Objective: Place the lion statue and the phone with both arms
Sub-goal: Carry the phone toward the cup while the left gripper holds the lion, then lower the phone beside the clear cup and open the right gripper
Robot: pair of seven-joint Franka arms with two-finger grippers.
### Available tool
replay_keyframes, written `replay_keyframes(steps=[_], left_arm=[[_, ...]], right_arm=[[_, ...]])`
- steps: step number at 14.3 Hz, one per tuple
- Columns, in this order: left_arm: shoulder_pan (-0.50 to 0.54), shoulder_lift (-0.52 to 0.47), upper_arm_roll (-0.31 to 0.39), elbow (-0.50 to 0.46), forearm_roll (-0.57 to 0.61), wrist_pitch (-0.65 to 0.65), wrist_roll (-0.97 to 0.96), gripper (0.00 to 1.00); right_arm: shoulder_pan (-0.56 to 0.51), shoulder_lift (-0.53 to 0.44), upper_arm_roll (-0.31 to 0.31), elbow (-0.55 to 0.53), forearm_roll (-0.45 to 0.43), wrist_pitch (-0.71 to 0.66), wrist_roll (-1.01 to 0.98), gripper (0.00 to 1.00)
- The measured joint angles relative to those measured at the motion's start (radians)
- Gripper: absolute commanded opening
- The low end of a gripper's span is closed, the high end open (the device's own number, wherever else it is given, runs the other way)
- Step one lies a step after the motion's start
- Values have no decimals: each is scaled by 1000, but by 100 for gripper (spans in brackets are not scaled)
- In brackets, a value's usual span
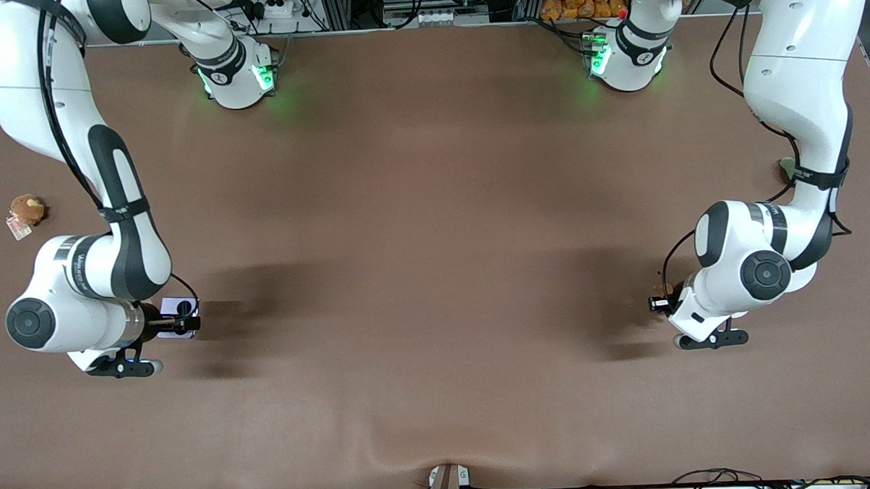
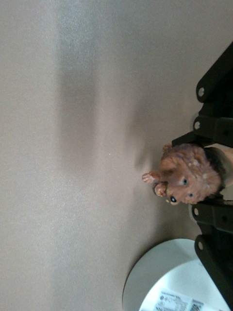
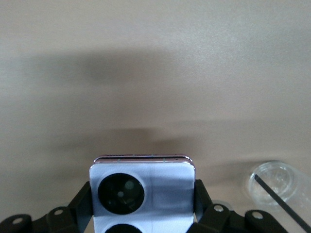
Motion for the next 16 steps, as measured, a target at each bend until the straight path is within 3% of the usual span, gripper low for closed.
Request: replay_keyframes(steps=[3, 7, 8, 9, 10, 13, 14, 16], left_arm=[[6, 8, 0, -9, 0, 20, 0, 0], [9, 10, 0, -12, 0, 23, 0, 0], [10, 11, 0, -13, 0, 23, 0, 0], [11, 12, 0, -15, 0, 24, 0, 0], [14, 13, 1, -16, 0, 24, 0, 4], [34, 19, 2, -17, 0, 25, 21, 33], [38, 21, 2, -17, 0, 26, 25, 48], [40, 22, 1, -17, 0, 28, 26, 100]], right_arm=[[-15, 15, 0, -93, -7, 160, -13, 2], [-25, 20, -1, -162, -14, 246, -35, 16], [-33, 20, -1, -169, -14, 258, -43, 39], [-41, 20, -1, -179, -15, 275, -50, 81], [-47, 20, 1, -184, -14, 284, -56, 100], [-48, 19, 4, -186, -15, 290, -56, 100], [-48, 19, 6, -186, -15, 290, -56, 100], [-48, 19, 8, -186, -15, 292, -56, 100]])
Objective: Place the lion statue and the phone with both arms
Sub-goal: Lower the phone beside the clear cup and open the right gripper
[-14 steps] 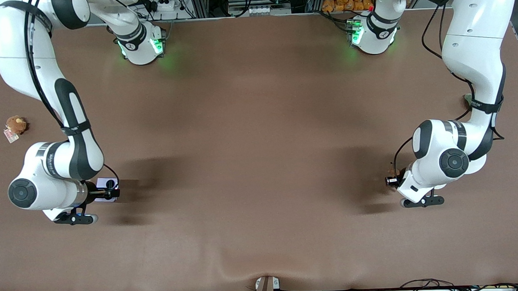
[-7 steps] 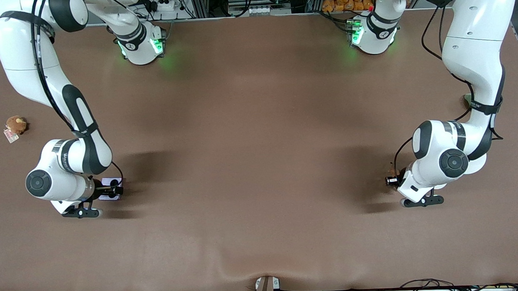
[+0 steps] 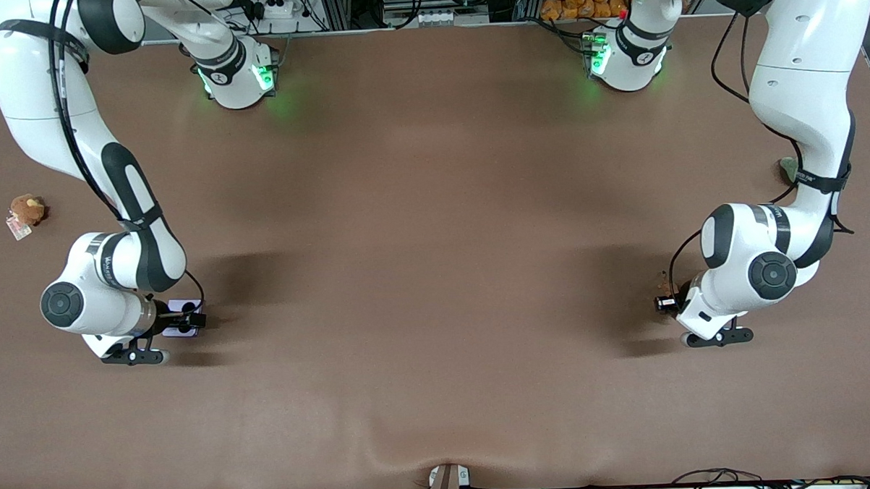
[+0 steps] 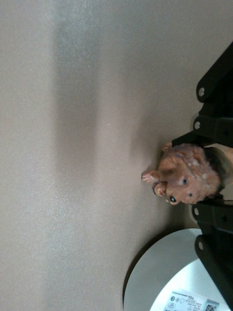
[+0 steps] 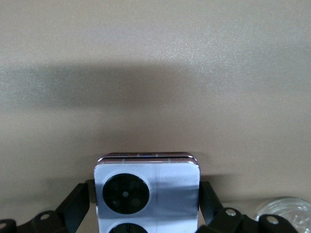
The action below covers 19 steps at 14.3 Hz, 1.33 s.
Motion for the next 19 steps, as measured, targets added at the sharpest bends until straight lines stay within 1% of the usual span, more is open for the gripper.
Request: replay_keyframes(steps=[3, 5, 7, 9, 11, 13, 16, 19], left_arm=[[0, 0, -2, 0, 0, 1, 0, 100], [0, 0, -4, 1, 0, 2, -2, 100], [-2, 0, -10, 5, 0, 3, -11, 100], [-10, -2, -20, 12, 0, -1, -30, 100], [-29, -15, -21, 19, 0, -21, -39, 100], [-45, -40, -22, 24, 0, -51, -45, 100], [-50, -94, -22, 26, 0, -108, -43, 100], [-49, -171, -35, 31, 0, -169, -35, 100]], right_arm=[[0, -6, 2, 21, -1, -8, 0, 100], [0, -17, 3, 75, -3, -95, -2, 100], [0, -32, 3, 166, -24, -214, -3, 100], [0, -69, 4, 252, -47, -313, -4, 100], [1, -135, 4, 292, -50, -365, -12, 100], [1, -224, 6, 304, -51, -421, -23, 100], [2, -387, 14, 309, -50, -597, -24, 100], [21, -554, 21, 299, -49, -733, -19, 100]])
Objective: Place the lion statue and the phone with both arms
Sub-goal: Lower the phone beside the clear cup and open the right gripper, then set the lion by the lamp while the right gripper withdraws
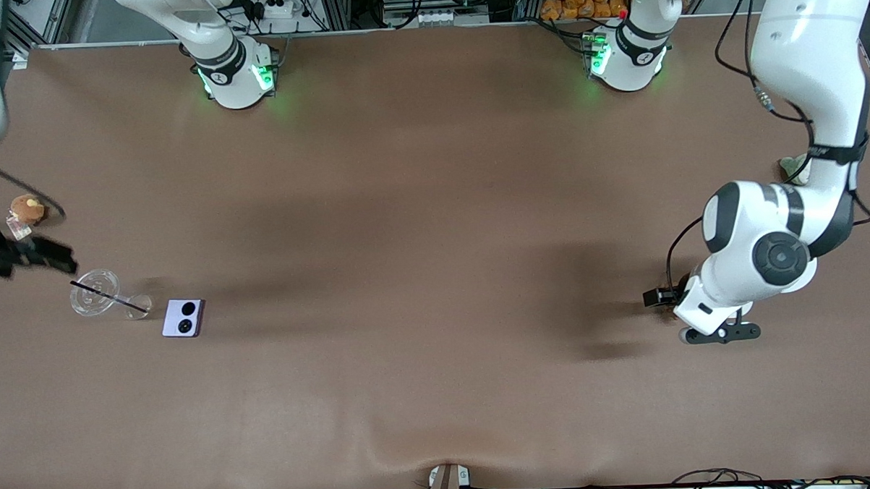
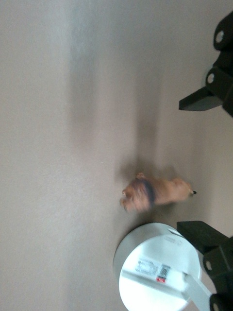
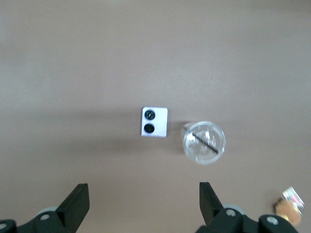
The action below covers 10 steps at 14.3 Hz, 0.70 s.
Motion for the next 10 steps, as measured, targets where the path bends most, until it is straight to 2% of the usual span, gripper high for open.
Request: replay_keyframes(steps=[2, 5, 7, 10], left_arm=[[0, -67, -7, 3, 0, -28, 9, 100], [-1, -168, -36, 19, 0, -134, 23, 100], [-1, -207, -64, 75, 0, -277, 23, 100], [0, -233, -92, 205, -26, -462, 22, 100]], right_arm=[[12, -104, 0, -40, 7, -66, 50, 100], [20, -227, -30, -145, 78, -85, 99, 100], [42, -249, -77, -172, 98, -84, 99, 100], [47, -250, -88, -182, 99, -94, 127, 100]])
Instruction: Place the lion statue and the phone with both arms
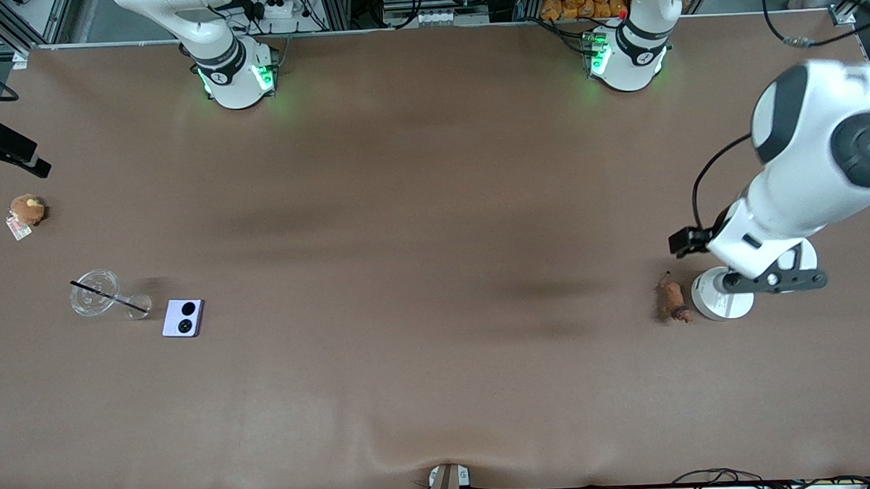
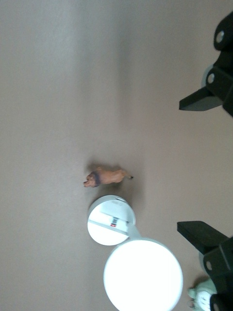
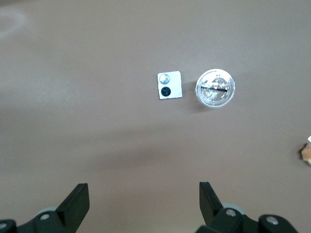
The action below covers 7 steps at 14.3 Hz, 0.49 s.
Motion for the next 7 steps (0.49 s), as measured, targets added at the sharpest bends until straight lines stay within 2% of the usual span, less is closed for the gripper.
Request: replay_keyframes(steps=[2, 7], left_arm=[[23, -22, 0, 39, -63, -46, 1, 100], [42, -92, 9, 50, -138, -128, 3, 100]], right_arm=[[0, 0, 16, 0, -23, -9, 28, 100], [-32, 20, 34, 0, -50, -18, 15, 100]])
